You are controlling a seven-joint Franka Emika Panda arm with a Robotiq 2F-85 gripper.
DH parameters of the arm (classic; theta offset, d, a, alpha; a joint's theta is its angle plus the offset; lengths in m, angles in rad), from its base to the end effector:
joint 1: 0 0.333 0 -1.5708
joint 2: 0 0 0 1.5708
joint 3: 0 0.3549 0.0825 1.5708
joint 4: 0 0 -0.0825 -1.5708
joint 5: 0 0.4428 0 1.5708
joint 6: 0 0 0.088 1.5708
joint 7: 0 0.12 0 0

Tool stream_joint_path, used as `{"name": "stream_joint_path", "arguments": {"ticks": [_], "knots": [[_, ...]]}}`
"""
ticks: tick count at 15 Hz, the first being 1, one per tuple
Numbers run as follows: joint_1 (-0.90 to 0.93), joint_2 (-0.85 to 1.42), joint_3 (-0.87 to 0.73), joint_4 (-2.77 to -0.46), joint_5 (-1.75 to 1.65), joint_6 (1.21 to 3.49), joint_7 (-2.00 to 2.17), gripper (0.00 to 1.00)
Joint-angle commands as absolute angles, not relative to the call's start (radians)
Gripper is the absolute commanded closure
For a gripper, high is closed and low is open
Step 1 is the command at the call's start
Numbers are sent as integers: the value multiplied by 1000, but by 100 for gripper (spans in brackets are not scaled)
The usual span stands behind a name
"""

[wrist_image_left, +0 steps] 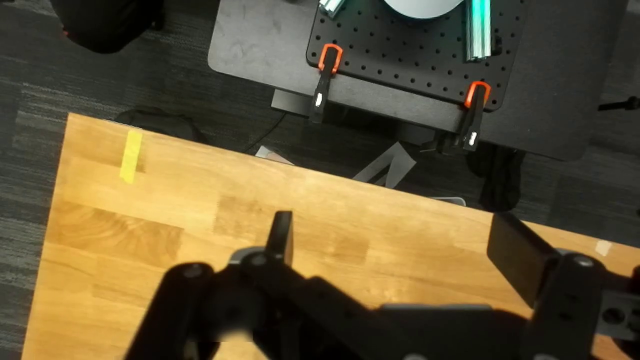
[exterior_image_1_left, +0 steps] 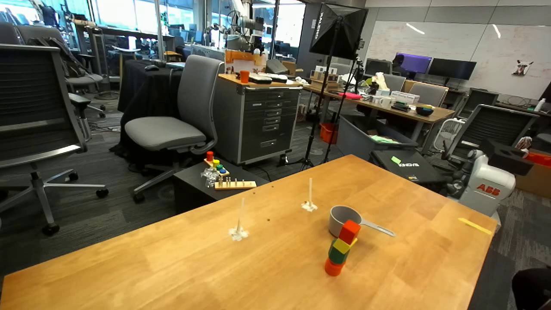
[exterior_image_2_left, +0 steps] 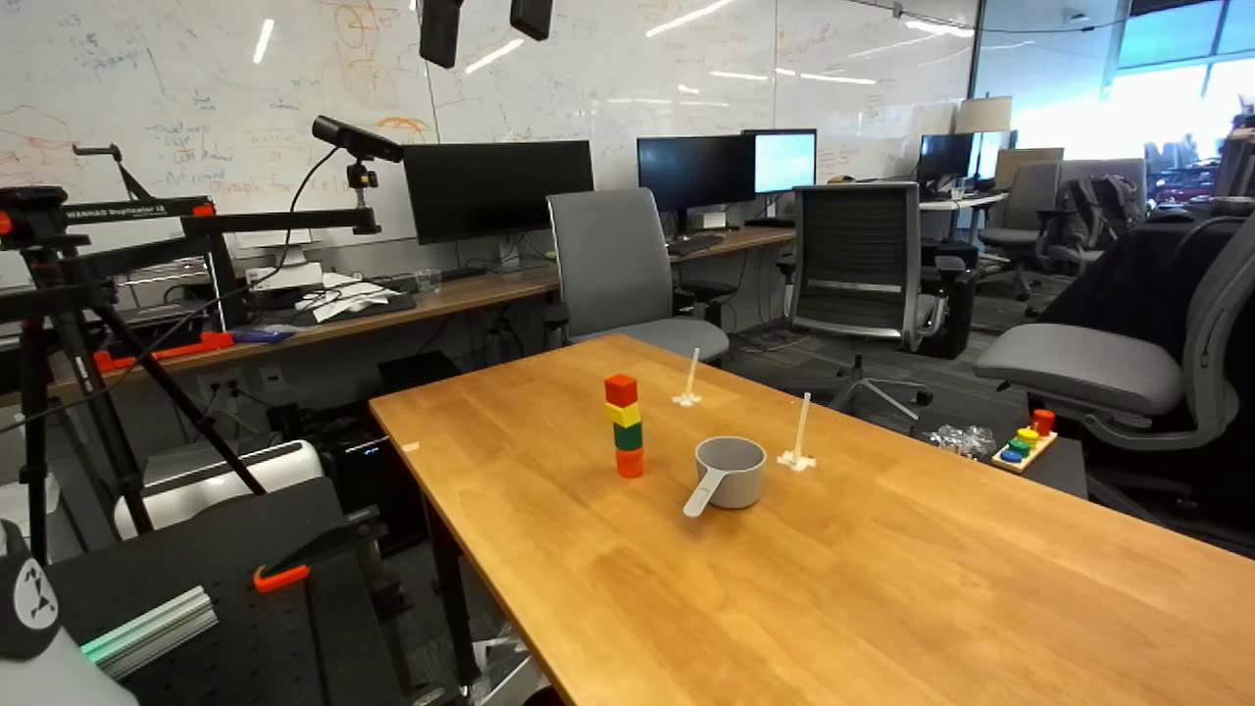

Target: Put the blocks in the gray pot except the last bottom block

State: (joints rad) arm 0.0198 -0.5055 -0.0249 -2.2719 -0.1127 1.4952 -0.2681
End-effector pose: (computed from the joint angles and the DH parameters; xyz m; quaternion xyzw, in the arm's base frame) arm 0.4035 -0.0175 0.5397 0.9803 0.1354 -0.1405 0.0316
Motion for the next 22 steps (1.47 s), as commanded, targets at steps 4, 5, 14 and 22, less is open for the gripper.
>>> {"name": "stream_joint_path", "arguments": {"ticks": [4, 5, 14, 22], "knots": [[49, -454, -14, -2277, -126, 1698, -262, 0], [55, -436, -6, -2275, -122, 1736, -256, 0], [125, -205, 142, -2270, -140, 1952, -67, 0], [132, -119, 159, -2255, -154, 1950, -10, 0]]}}
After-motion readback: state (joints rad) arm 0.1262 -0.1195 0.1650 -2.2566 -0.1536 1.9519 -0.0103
